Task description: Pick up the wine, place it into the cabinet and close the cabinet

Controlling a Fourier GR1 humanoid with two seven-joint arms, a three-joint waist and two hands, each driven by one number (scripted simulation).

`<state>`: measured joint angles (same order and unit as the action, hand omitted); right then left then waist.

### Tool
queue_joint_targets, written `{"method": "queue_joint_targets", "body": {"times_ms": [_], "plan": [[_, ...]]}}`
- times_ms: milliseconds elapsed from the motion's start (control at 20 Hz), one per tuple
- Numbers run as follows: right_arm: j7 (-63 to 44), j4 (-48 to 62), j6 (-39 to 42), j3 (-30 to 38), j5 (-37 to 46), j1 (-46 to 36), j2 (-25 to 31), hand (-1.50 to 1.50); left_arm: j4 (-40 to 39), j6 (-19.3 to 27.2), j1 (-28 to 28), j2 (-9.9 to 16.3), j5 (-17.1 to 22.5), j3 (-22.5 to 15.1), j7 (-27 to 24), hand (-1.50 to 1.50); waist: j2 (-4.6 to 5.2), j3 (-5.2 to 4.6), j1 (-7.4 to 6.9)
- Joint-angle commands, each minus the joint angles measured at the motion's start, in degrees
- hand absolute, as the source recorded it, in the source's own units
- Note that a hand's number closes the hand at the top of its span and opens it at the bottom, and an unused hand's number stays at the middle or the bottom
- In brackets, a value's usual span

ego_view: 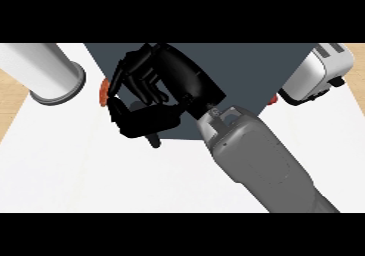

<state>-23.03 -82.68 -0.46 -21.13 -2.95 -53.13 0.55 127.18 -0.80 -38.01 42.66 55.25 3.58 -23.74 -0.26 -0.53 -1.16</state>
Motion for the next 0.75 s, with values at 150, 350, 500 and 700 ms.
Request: {"method": "queue_joint_targets", "body": {"times_ms": [150, 350, 500, 700], "plan": [[6.3, 9.1, 2.0, 7.2, 0.9, -2.8, 4.6, 1.50, -0.3, 6.8, 7.7, -1.8, -2.9, -5.0, 4.2, -1.50, 0.86, 0.54, 1.27], [9.4, 11.7, 2.9, 9.6, 1.2, -3.7, 7.7, 1.50, -2.2, 6.4, 8.8, -4.0, -6.0, -8.9, 2.7, -1.50, 1.11, 0.51, 1.16], [11.0, 14.7, 3.4, 8.9, 1.7, -3.8, 7.4, 1.50, -3.6, 7.6, 11.8, -4.0, -5.5, -8.4, 3.9, -1.50, 1.40, 0.48, 1.00], [11.8, 14.1, 3.1, 8.6, 1.8, -3.1, 7.1, 1.50, -4.0, 9.9, 14.4, -5.6, -8.3, -11.6, 4.1, -1.50, 1.19, 0.51, 1.47]]}}
